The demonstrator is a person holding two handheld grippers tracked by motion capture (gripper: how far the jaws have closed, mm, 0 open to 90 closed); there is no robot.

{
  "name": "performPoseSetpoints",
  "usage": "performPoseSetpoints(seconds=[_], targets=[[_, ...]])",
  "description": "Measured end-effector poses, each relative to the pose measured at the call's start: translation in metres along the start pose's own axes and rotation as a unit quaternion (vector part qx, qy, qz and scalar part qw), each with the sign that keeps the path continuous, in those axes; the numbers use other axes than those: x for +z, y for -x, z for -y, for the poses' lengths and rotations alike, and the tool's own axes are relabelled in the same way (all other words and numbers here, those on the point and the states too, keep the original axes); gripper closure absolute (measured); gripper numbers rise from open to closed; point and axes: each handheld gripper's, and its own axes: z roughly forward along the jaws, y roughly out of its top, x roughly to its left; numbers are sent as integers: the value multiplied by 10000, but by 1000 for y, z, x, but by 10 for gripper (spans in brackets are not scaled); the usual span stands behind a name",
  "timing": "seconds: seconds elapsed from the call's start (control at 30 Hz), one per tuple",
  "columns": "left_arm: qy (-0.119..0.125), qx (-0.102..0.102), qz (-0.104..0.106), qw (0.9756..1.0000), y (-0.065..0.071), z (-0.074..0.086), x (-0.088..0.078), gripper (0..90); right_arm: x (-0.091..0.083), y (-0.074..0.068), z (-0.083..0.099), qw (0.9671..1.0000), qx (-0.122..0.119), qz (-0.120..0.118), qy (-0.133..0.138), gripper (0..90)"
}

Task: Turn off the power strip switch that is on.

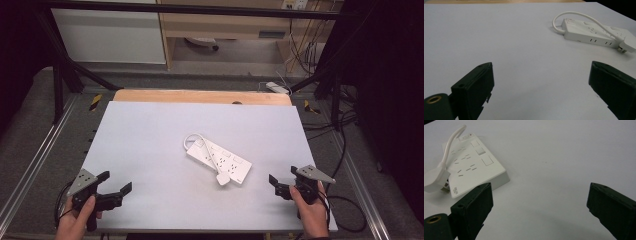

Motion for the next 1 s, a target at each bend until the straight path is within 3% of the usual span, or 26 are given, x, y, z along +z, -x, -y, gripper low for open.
performPoseSetpoints(seconds=[0.5, 1.0], targets=[[-14, 13, 2, 10000, 0, 0, 0, 64, -3, 2, -2, 9997, 205, -43, 146, 56], [-32, 32, 8, 10000, 0, 0, 0, 64, -7, -2, -9, 9993, 44, -79, 363, 46]])
